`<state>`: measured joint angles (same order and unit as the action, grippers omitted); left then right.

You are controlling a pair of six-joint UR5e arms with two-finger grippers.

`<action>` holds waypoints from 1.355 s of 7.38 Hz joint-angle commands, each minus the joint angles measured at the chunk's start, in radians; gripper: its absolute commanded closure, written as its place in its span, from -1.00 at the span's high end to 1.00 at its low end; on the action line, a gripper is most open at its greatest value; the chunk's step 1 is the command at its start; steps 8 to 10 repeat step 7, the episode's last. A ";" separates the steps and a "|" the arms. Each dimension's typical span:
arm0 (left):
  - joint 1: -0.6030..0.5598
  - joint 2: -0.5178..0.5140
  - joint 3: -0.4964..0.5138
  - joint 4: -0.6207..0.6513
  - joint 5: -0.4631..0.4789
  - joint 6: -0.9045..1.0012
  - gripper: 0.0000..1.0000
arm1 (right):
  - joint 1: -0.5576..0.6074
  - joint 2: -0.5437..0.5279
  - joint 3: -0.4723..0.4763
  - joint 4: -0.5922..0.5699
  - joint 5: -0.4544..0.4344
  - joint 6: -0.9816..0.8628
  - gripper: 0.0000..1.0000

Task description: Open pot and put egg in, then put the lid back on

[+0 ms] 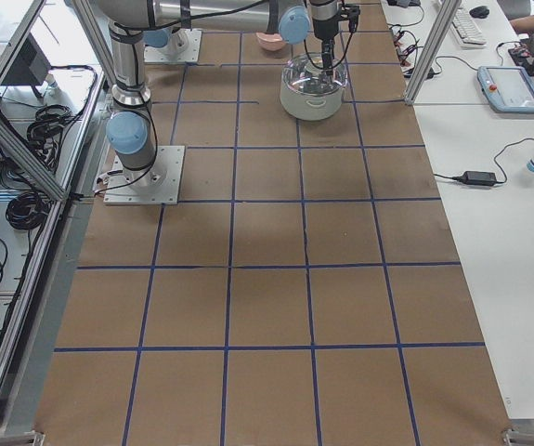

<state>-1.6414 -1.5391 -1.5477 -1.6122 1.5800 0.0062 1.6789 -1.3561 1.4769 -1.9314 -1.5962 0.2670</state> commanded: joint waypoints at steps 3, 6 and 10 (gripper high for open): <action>0.000 0.002 0.000 0.000 0.001 0.000 1.00 | -0.107 -0.133 0.007 0.277 0.013 -0.135 1.00; 0.000 0.002 0.000 0.000 0.000 0.001 1.00 | -0.091 -0.146 0.023 0.298 0.071 -0.126 1.00; 0.000 0.002 0.000 0.000 0.000 0.000 1.00 | -0.094 -0.144 0.026 0.293 0.074 -0.124 1.00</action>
